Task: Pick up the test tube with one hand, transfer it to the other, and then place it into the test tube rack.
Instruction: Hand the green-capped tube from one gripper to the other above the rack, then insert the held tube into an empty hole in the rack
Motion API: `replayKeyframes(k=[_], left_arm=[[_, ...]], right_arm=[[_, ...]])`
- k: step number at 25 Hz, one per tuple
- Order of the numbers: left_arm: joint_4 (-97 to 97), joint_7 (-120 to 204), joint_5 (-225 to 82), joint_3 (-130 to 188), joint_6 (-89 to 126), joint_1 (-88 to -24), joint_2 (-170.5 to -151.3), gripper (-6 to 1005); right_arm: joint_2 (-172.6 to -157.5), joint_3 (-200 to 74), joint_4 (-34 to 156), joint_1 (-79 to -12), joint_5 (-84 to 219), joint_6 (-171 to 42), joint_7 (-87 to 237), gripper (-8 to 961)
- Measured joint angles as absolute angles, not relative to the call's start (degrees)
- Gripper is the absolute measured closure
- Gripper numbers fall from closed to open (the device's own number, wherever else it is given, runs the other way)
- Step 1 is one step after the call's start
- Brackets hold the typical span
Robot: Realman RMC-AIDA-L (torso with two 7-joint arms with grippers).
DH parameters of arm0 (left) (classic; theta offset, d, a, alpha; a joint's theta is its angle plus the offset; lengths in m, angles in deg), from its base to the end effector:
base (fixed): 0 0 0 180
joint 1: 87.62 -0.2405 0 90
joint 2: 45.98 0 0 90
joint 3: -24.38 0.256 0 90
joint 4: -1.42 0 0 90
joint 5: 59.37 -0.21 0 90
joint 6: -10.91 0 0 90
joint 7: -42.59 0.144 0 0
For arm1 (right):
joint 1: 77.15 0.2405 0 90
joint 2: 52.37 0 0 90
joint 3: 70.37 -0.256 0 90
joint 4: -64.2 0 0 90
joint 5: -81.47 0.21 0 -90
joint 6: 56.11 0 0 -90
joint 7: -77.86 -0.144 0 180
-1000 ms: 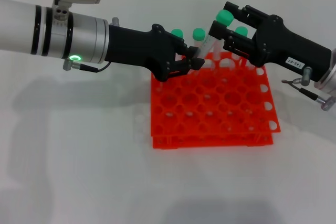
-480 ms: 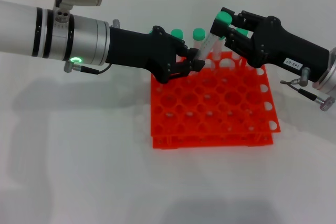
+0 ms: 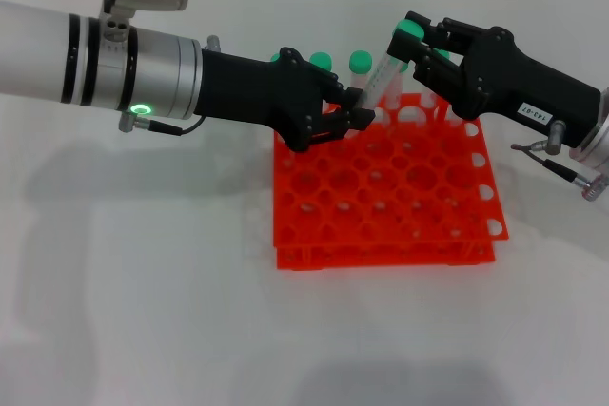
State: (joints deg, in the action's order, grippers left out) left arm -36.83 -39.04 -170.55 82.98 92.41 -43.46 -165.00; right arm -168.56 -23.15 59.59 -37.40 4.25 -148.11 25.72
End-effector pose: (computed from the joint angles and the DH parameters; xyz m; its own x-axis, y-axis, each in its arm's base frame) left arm -0.1644 0.3784 -0.0395 0.9354 0.1144 0.3345 0.1525 -0.9842 -0.0898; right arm 0.2084 0.3433 -0.0246 0.5010 -0.0917 -0.8606 -0.4244 -0.8926 -0.1520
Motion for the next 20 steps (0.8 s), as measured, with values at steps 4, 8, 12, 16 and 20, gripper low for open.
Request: replayKeyframes(k=[4,8,12,16,20], left_arm=[[-37.2,-39.8,-170.7,83.2,92.1,-43.4,-165.09,807],[-37.8,-42.5,-170.7,83.6,91.5,-43.4,-165.09,807],[-39.6,-45.7,-170.8,85.3,91.4,-43.8,-165.15,687],[-43.8,-50.4,-170.7,87.9,91.8,-44.7,-165.17,549],[-51.0,-54.0,-170.7,88.2,92.3,-47.9,-165.10,432]], right_arm=[[-168.55,-23.0,59.5,-37.4,4.4,-148.1,25.7,690],[-168.56,-23.0,59.3,-37.5,4.4,-148.1,25.6,686],[-168.56,-23.0,59.1,-37.5,4.4,-148.1,25.6,683],[-168.51,-23.3,59.1,-37.8,4.4,-148.3,25.6,679],[-168.43,-23.4,58.8,-38.5,4.5,-148.4,25.6,675]])
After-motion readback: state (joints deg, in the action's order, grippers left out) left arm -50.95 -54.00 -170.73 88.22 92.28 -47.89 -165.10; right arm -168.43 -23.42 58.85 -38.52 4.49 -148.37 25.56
